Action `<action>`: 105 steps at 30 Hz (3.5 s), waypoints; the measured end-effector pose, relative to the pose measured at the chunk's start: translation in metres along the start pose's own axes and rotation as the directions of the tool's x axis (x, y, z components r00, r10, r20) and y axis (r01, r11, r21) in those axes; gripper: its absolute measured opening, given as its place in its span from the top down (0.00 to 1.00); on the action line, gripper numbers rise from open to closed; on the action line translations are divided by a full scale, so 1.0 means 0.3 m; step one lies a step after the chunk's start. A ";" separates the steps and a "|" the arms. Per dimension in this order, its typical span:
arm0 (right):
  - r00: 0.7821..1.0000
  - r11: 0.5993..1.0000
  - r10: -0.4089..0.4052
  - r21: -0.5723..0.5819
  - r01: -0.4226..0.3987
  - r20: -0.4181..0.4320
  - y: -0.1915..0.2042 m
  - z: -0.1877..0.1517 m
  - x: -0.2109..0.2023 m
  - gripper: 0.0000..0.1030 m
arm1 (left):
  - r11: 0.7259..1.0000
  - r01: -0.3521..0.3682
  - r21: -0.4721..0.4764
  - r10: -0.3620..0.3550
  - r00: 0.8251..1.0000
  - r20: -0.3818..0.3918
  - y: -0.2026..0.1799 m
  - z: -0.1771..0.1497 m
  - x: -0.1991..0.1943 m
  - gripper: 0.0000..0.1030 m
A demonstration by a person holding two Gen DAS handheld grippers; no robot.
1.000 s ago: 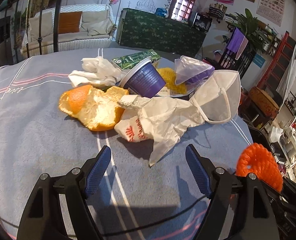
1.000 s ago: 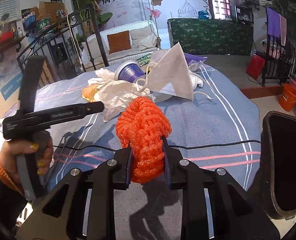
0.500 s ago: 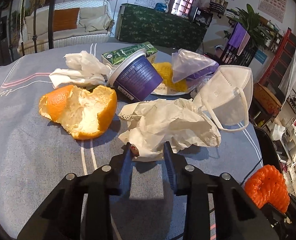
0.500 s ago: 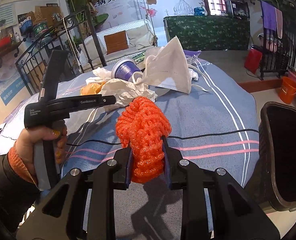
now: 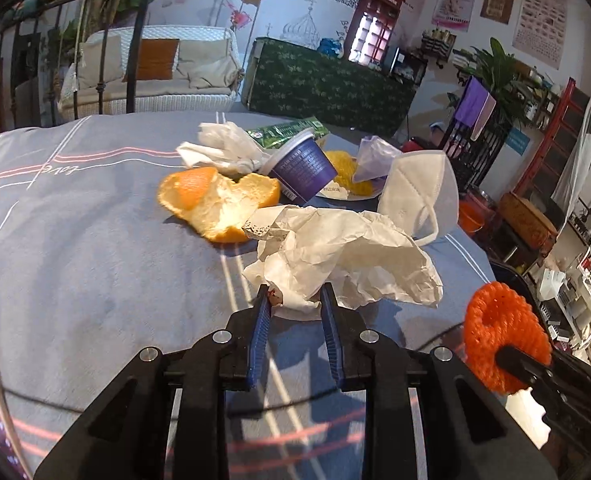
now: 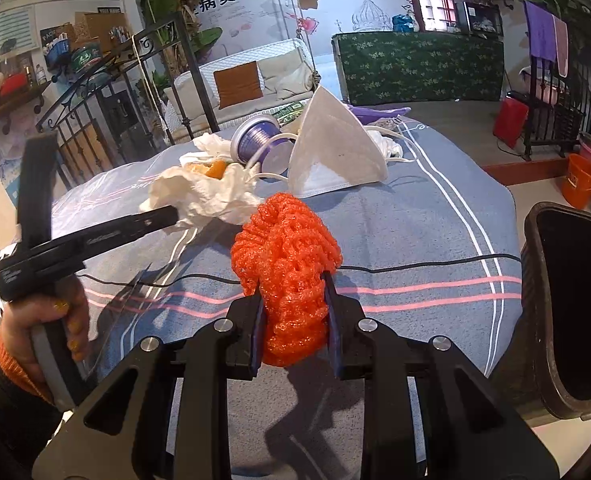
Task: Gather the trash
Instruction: 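Grasp the white tissue with the left tool while the right tool carries the orange net toward the bin, then open the right tool over the black bin to drop the orange net, then move the left tool over the bin and release the white tissue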
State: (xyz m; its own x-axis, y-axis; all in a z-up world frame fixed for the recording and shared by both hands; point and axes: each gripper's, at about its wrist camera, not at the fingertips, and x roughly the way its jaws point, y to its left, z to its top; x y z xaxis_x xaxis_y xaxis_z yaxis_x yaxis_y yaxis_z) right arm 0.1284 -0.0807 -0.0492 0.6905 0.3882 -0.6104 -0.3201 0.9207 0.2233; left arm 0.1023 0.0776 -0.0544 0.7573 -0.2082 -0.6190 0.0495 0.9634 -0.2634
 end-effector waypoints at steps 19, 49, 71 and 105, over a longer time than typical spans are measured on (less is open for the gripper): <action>0.990 0.994 -0.107 0.047 0.103 0.096 -0.122 -0.014 -0.140 0.75 | 0.992 0.082 0.096 -0.088 0.995 0.055 -0.165 -0.053 -0.068 0.75; 0.826 0.743 -0.556 0.393 0.541 -0.087 -0.839 -0.168 -0.190 0.42 | 0.900 0.346 0.267 -0.349 0.936 -0.036 -0.595 -0.020 0.074 0.75; 0.744 0.668 -0.667 0.474 0.574 0.039 -0.834 -0.181 -0.548 0.29 | 0.807 0.476 0.351 -0.419 0.879 -0.229 -0.889 -0.095 0.246 0.75; 0.721 0.585 -0.693 0.596 0.550 0.014 -0.930 -0.230 -0.627 0.24 | 0.739 0.511 0.439 -0.419 0.859 -0.295 -1.046 -0.177 0.296 0.23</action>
State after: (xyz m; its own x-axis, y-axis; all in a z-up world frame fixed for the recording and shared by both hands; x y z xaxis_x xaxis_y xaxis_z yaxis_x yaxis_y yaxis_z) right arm 0.0431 -0.4133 -0.0492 0.7288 -0.3576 -0.5840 0.5796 0.7763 0.2479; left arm 0.1196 -0.2520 -0.0661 0.4375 -0.6321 -0.6396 0.7093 0.6797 -0.1866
